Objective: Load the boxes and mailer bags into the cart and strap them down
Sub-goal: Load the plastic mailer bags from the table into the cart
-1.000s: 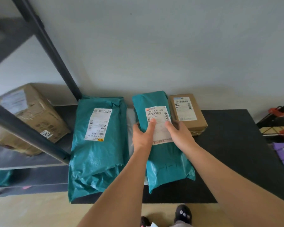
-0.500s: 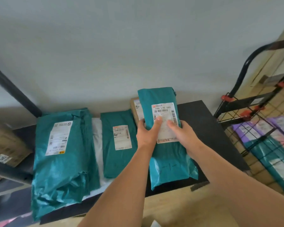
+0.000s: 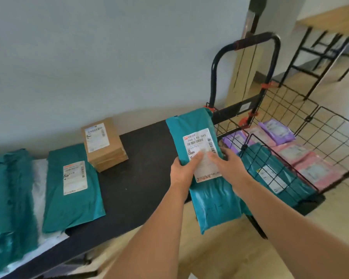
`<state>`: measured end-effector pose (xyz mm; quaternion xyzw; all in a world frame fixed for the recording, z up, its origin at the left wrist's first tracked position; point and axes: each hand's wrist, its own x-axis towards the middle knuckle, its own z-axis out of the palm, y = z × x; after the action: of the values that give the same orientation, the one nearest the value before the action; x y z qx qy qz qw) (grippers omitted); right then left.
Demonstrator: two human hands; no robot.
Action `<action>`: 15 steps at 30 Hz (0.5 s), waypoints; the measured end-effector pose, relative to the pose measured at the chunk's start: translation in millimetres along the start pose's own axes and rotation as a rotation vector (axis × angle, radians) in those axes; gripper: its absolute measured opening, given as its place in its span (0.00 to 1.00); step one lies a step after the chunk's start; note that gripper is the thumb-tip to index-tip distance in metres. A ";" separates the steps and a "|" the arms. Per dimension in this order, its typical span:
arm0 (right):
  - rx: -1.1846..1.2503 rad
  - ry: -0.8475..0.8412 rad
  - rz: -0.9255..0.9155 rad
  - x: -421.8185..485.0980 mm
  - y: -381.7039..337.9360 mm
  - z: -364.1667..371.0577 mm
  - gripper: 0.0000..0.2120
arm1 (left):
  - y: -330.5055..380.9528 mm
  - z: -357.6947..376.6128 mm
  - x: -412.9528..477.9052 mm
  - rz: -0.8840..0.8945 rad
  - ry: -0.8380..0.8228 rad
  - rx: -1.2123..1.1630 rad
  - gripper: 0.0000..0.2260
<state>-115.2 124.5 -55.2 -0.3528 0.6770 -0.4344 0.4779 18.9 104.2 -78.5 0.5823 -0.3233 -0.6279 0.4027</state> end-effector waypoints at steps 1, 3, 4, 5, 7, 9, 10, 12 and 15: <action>0.003 0.014 0.002 1.8 4.3 -16.5 0.20 | -4.7 15.8 -2.3 -0.019 -0.015 -0.013 0.23; 0.010 0.044 0.005 4.9 12.3 -48.3 0.18 | -14.4 46.5 -6.9 -0.063 -0.041 -0.034 0.22; 0.016 0.063 0.006 6.6 16.1 -63.3 0.17 | -18.8 60.9 -9.2 -0.077 -0.053 -0.039 0.21; 0.016 0.085 0.006 7.9 19.3 -77.2 0.16 | -22.5 74.5 -11.3 -0.082 -0.063 -0.038 0.20; 0.011 0.122 0.006 10.4 25.3 -102.6 0.15 | -27.8 99.4 -14.6 -0.076 -0.072 -0.031 0.19; 0.014 0.152 0.007 13.0 29.5 -125.6 0.15 | -30.8 122.6 -16.1 -0.066 -0.088 -0.022 0.18; 0.021 0.163 0.008 14.6 31.0 -136.3 0.15 | -31.7 133.5 -16.5 -0.062 -0.102 -0.011 0.18; 0.039 0.183 0.012 19.1 32.7 -156.0 0.15 | -33.4 154.5 -15.0 -0.053 -0.137 0.009 0.17; 0.039 0.205 0.009 29.7 33.9 -182.8 0.12 | -36.1 183.7 -8.8 -0.037 -0.171 0.014 0.17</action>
<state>-300.4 156.6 -66.4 -0.2940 0.7155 -0.4791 0.4148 -167.9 117.2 -85.2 0.5353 -0.3503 -0.6802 0.3579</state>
